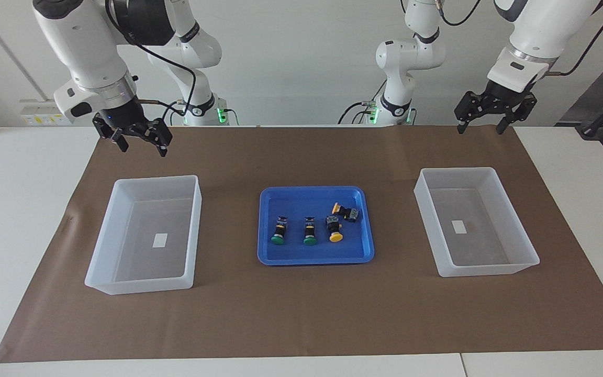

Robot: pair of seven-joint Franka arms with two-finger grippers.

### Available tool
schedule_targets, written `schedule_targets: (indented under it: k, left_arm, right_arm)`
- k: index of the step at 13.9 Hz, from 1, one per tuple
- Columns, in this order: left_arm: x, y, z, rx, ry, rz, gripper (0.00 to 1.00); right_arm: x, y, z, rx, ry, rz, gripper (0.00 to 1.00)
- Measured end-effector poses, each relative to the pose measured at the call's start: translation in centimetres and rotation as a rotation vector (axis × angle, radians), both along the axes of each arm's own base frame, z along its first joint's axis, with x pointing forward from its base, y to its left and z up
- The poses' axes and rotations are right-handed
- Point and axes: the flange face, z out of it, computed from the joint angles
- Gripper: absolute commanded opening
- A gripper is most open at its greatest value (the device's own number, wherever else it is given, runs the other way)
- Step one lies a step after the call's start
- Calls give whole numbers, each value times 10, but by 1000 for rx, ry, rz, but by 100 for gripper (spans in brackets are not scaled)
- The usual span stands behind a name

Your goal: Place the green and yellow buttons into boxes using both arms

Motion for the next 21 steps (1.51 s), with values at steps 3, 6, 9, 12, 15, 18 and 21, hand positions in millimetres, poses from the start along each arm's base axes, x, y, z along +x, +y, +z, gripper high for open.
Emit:
schedule_targets:
  k: [3,6,9,12,15,18,21]
  left_arm:
    - [-5,0,-7,2,15,-1,100]
    - [-8,-1,-12,4,23,-4,100]
    - [-11,-1,-18,5,17,-4,100]
    - [-13,-1,-21,5,15,-4,100]
    - [-14,-2,-26,5,2,-4,100]
    - [-15,-2,-35,4,-10,38,100]
    - [-13,-10,-47,-1,-27,155,100]
  right_arm:
    - [0,0,-1,0,1,0,100]
    - [0,0,-1,0,2,0,100]
    - [0,0,-1,0,3,0,100]
    - [0,0,-2,0,3,1,100]
    - [0,0,-2,0,4,1,100]
    - [0,0,-4,0,8,1,100]
    - [0,0,-4,0,8,1,100]
